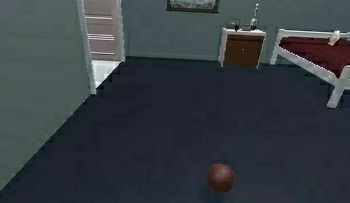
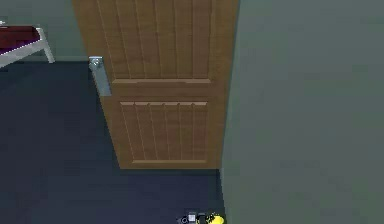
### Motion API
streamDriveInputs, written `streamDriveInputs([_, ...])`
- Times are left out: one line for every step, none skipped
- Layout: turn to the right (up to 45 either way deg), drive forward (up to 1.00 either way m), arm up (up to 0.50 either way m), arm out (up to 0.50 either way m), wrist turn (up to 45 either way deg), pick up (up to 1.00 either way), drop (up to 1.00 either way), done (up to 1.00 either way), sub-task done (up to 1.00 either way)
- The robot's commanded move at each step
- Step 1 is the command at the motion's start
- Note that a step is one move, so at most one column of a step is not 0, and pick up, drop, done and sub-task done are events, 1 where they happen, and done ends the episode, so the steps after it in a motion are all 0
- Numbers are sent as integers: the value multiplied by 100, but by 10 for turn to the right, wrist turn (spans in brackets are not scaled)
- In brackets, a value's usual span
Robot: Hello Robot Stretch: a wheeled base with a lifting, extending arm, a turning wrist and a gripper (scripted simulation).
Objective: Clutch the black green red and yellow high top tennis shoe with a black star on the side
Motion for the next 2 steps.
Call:
streamDriveInputs([0, 0, 0, 0, 450, 0, 0, 0, 0])
streamDriveInputs([0, 0, 0, 0, 450, 0, 0, 0, 0])
